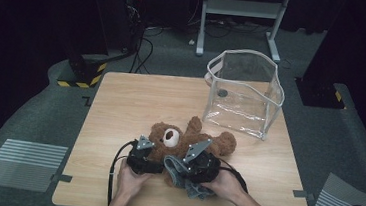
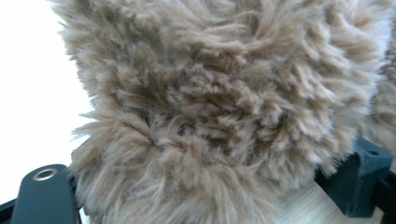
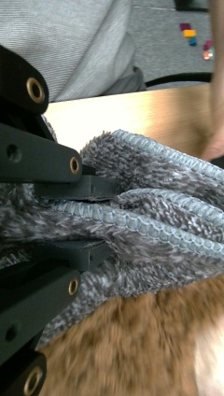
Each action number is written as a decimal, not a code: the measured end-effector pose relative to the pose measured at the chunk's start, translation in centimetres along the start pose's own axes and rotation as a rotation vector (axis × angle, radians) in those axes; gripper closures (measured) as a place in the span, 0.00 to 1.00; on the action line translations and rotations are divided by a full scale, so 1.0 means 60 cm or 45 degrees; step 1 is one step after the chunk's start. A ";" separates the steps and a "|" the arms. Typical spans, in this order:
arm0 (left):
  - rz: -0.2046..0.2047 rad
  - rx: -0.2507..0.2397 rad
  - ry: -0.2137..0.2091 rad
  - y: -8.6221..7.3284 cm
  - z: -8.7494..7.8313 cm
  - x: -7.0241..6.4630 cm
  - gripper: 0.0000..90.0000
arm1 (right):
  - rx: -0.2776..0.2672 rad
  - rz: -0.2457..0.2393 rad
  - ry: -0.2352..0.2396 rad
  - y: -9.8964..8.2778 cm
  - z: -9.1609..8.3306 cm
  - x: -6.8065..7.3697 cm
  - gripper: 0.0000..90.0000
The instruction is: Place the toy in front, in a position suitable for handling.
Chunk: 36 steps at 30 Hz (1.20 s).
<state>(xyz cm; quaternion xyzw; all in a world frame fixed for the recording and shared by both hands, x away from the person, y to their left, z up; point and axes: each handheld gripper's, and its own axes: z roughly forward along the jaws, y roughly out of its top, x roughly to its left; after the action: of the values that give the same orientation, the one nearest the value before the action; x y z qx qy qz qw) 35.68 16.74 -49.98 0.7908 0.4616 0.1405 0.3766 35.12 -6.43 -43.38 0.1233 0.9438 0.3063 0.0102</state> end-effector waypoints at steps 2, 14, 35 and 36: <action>0.009 0.002 0.004 -0.001 -0.002 0.000 0.17 | 0.028 -0.012 0.009 0.000 0.015 0.003 0.82; 0.008 -0.017 0.014 -0.008 -0.029 0.003 0.18 | 0.083 -0.026 -0.037 0.013 0.059 0.002 0.83; 0.144 -0.043 -0.067 -0.023 -0.085 -0.037 0.19 | 0.069 0.074 -0.092 0.034 0.092 -0.028 0.83; 0.148 -0.041 -0.076 -0.021 -0.080 -0.039 0.19 | 0.070 0.077 -0.089 0.035 0.093 -0.029 0.82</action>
<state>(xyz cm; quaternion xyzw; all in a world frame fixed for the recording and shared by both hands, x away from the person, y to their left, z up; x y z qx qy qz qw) 30.92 17.35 -47.34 0.8140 0.4010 0.1459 0.3942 37.79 -2.00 -46.77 0.1626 0.9468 0.2761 0.0305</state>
